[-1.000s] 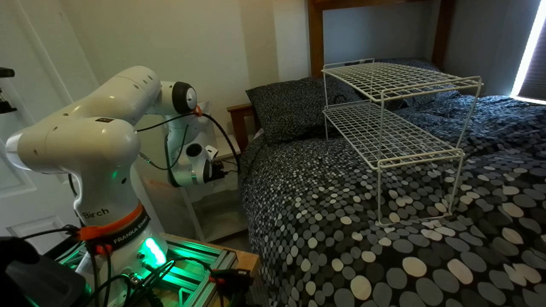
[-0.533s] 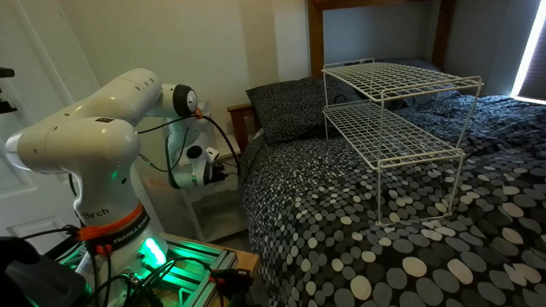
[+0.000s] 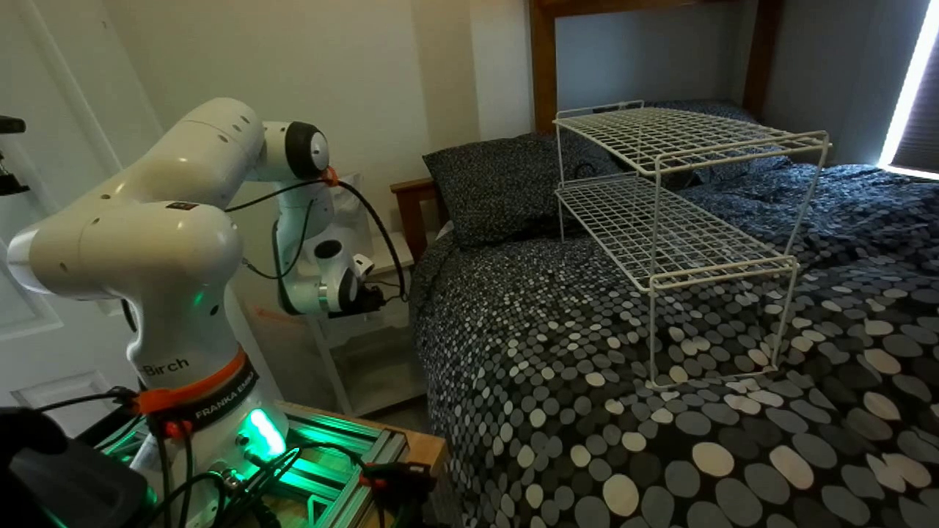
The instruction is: Close the open drawer
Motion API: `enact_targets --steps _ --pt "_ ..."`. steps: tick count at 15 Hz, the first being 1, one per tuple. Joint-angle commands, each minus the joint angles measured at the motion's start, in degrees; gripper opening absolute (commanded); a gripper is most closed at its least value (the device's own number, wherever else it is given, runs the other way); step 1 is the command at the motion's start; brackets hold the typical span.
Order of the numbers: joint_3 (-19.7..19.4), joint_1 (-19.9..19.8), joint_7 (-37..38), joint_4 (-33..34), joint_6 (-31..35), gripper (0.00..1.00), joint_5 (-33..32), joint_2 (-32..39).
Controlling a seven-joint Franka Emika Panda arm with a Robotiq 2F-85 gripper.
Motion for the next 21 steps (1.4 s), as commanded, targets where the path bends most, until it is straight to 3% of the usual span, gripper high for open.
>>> enact_targets --steps 1,9,15,16,20,21 --pt "-0.8 0.7 1.8 -11.8 -4.0 1.0 2.1 -10.3" --pt "-8.9 5.3 2.8 -32.4 -10.4 1.0 11.2 -34.7" --pt "-25.6 18.6 1.2 -39.3 -19.5 1.0 23.9 -54.3" --pt "-31.8 23.6 0.6 -39.0 -20.3 1.0 26.4 -55.7" --pt "-46.3 31.0 3.6 -35.4 -21.7 1.0 29.4 -59.9" --pt "-41.2 27.4 2.0 -35.8 -19.9 1.0 27.5 -57.8"
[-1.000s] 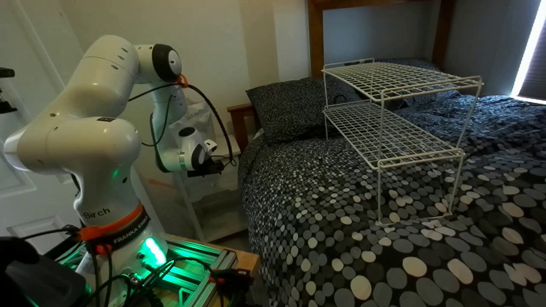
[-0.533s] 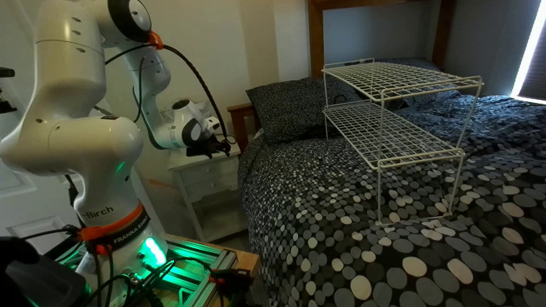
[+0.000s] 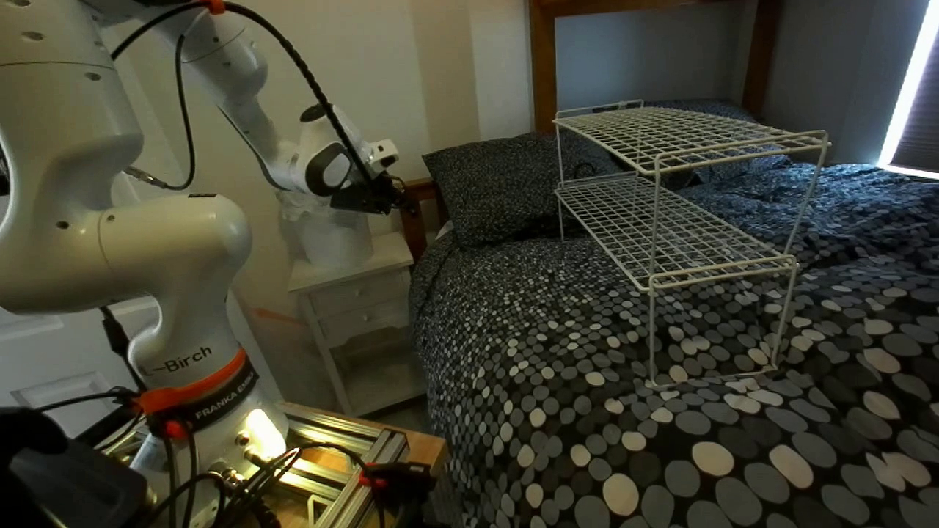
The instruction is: Close the open drawer
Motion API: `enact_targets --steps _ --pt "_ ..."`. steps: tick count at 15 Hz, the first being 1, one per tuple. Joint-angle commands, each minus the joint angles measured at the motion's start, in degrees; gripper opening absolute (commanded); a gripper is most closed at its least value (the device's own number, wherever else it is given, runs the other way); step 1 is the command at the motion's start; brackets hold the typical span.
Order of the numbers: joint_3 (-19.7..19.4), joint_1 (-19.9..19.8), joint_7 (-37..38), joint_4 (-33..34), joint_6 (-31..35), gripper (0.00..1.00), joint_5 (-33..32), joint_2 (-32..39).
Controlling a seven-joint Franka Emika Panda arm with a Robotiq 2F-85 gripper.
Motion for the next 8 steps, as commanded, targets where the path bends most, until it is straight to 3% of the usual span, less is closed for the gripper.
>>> enact_targets --steps 1,3,8 --pt "-2.6 1.1 0.2 0.4 -0.3 1.0 0.2 -1.0" --pt "-4.4 1.7 0.4 0.7 -0.7 1.0 0.3 -1.9" --pt "-4.4 2.6 1.4 0.6 -0.8 1.0 0.5 -1.9"
